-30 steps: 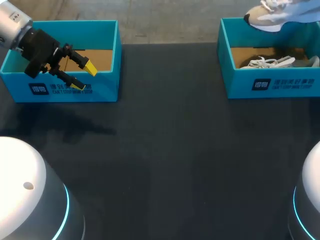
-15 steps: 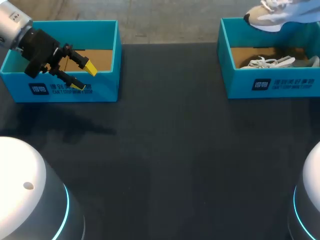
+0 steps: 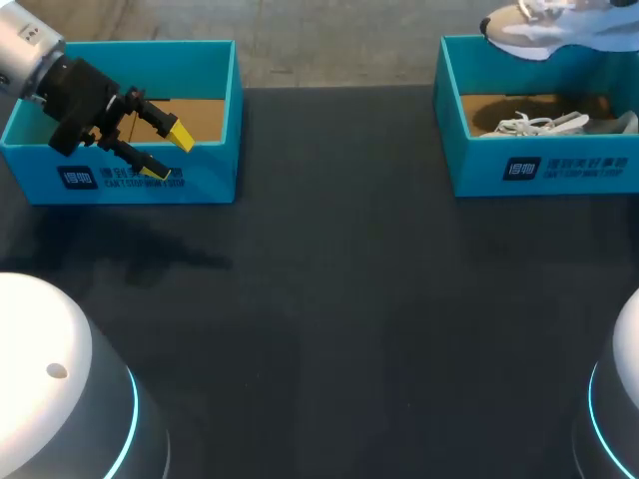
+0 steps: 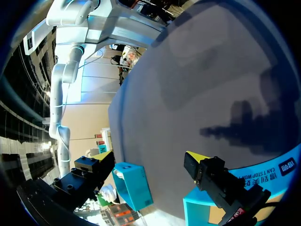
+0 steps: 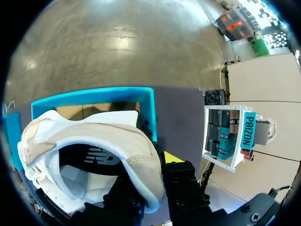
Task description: Take the shoe out of the shoebox, open the shoe tongue, remove and reinsert the insole, then place the shoe into the shoebox
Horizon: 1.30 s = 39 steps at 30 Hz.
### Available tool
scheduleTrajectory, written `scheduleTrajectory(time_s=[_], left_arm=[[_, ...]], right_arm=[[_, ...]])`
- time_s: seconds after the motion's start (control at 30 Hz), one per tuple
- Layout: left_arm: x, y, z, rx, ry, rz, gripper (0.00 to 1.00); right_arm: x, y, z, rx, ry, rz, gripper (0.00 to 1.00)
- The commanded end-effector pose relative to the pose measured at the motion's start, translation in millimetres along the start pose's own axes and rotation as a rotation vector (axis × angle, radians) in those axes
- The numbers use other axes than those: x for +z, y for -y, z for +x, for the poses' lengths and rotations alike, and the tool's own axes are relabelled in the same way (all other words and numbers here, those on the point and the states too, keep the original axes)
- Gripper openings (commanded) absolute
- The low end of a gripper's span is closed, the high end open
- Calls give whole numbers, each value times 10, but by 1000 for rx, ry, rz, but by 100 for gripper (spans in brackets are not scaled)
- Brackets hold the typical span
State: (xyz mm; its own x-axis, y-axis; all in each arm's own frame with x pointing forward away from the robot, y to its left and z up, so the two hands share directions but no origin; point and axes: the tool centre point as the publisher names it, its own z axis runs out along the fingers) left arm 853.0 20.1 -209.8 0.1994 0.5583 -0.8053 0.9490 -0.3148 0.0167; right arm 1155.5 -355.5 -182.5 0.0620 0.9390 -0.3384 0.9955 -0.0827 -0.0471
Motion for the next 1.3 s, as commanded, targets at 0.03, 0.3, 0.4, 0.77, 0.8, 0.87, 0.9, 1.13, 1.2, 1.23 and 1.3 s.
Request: scheduleTrajectory(time_s=[0.03, 0.3, 0.4, 0.77, 0.8, 0.87, 0.9, 1.13, 1.2, 1.23, 1.3], left_arm=[[3, 0, -1, 1, -3, -1, 100], [3, 0, -1, 1, -3, -1, 100], [3, 0, -1, 1, -3, -1, 100], [3, 0, -1, 1, -3, -1, 100], [3, 0, -1, 1, -3, -1, 100], [3, 0, -1, 1, -3, -1, 100], [3, 0, -1, 1, -3, -1, 100], [3, 0, -1, 1, -3, -1, 100], [3, 0, -1, 1, -3, -1, 100], [3, 0, -1, 1, -3, -1, 100], [3, 0, -1, 1, -3, -1, 100]], right_arm=[[42, 93, 41, 9, 5, -17, 0], [172, 140, 106, 47, 1, -29, 0], [235, 147, 145, 58, 8, -36, 0], [465, 166, 280, 87, 33, -50, 0], [478, 167, 283, 88, 34, -50, 0], [525, 166, 294, 98, 36, -54, 0], [552, 164, 302, 106, 39, -58, 0], [712, 125, 375, 122, 57, -74, 0], [751, 110, 393, 124, 58, -74, 0], [769, 99, 404, 125, 58, -74, 0], [810, 77, 426, 127, 60, -77, 0]])
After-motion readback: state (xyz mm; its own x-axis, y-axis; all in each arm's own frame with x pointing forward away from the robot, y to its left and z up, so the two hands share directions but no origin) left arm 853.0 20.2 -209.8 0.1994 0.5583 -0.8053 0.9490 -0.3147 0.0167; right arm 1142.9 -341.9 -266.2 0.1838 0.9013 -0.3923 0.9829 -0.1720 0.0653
